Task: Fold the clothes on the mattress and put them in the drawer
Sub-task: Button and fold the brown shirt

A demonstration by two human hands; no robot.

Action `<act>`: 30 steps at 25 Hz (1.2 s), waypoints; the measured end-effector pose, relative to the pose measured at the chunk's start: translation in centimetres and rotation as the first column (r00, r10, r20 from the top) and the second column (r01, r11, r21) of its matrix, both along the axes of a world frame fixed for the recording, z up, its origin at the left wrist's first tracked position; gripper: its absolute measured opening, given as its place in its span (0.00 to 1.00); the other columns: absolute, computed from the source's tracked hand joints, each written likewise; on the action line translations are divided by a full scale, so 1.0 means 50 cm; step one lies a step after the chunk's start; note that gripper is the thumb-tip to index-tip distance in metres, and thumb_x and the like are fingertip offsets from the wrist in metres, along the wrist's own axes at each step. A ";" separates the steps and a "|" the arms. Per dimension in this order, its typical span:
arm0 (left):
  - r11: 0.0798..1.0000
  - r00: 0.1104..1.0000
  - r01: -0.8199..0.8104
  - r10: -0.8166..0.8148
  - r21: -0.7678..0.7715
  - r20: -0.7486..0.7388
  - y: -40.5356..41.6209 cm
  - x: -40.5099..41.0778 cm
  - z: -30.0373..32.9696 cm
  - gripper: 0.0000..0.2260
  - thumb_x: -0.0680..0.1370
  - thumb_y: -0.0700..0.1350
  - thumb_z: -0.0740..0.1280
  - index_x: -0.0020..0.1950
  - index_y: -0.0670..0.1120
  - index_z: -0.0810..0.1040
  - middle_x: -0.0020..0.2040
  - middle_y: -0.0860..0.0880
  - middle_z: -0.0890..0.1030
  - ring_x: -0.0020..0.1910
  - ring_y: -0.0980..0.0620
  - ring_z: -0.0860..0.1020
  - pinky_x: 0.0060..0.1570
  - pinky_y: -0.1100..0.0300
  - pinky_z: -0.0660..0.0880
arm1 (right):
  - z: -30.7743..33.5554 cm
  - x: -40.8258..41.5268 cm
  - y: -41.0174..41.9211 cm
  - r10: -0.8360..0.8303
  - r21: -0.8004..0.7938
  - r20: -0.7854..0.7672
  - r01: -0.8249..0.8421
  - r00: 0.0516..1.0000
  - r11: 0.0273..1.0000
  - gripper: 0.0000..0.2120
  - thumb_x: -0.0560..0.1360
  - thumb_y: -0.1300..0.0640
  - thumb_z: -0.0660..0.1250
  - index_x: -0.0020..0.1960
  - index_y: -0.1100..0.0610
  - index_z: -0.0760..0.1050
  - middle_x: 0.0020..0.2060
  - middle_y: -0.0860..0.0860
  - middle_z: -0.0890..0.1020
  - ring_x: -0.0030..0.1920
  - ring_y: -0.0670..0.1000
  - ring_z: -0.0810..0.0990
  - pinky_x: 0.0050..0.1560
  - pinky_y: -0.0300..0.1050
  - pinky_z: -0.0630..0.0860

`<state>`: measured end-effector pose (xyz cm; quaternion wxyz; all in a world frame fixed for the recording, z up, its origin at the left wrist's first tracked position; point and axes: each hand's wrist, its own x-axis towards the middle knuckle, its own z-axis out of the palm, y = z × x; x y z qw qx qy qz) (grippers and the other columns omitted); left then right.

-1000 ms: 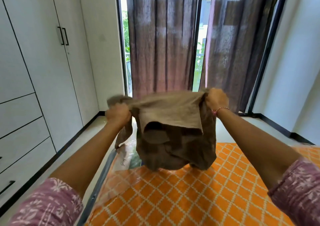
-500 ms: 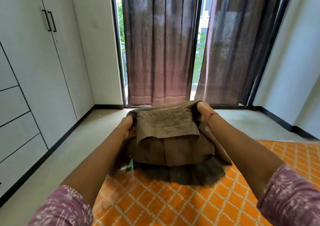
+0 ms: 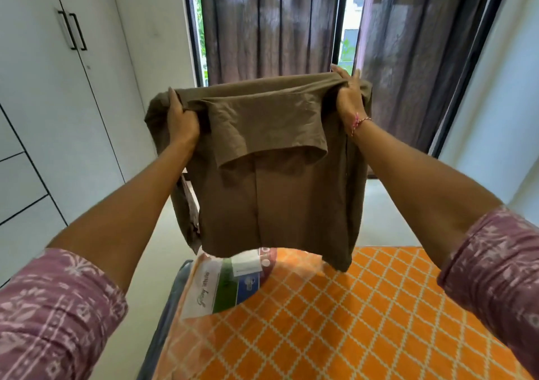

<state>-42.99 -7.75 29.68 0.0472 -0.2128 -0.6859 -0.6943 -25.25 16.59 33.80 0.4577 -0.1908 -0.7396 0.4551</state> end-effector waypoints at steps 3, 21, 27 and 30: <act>0.931 0.908 -0.280 0.176 -0.236 -0.381 -0.037 0.022 -0.029 0.26 0.82 0.49 0.54 0.78 0.43 0.51 0.69 0.37 0.67 0.66 0.40 0.69 0.70 0.46 0.64 | -0.025 0.030 -0.019 -0.050 0.092 -0.033 0.053 0.998 0.994 0.26 0.77 0.72 0.48 0.70 0.57 0.69 0.77 0.59 0.50 0.76 0.56 0.53 0.74 0.43 0.49; 0.557 0.980 0.119 0.066 -0.822 0.186 -0.438 0.582 -0.863 0.34 0.78 0.38 0.61 0.78 0.45 0.44 0.75 0.36 0.59 0.72 0.37 0.62 0.70 0.50 0.60 | -0.886 0.604 -0.335 -0.172 0.269 0.853 -0.132 0.493 0.954 0.27 0.78 0.56 0.63 0.75 0.50 0.60 0.77 0.57 0.40 0.75 0.61 0.58 0.69 0.52 0.63; 0.915 0.569 -0.349 0.380 -0.204 0.729 -0.371 0.646 -0.814 0.32 0.80 0.45 0.60 0.78 0.42 0.45 0.73 0.36 0.63 0.67 0.36 0.68 0.66 0.48 0.67 | -0.887 0.599 -0.441 -0.430 -0.278 0.689 0.761 0.583 0.586 0.23 0.80 0.56 0.58 0.73 0.61 0.62 0.72 0.62 0.65 0.65 0.66 0.70 0.59 0.57 0.70; 0.978 0.391 -0.208 0.074 0.010 0.918 -0.330 0.670 -0.816 0.29 0.73 0.59 0.69 0.64 0.38 0.73 0.60 0.42 0.77 0.56 0.41 0.78 0.58 0.48 0.75 | -0.867 0.522 -0.512 -0.325 -0.818 0.431 0.516 0.842 0.254 0.30 0.74 0.44 0.68 0.65 0.66 0.72 0.60 0.61 0.77 0.59 0.63 0.77 0.60 0.57 0.74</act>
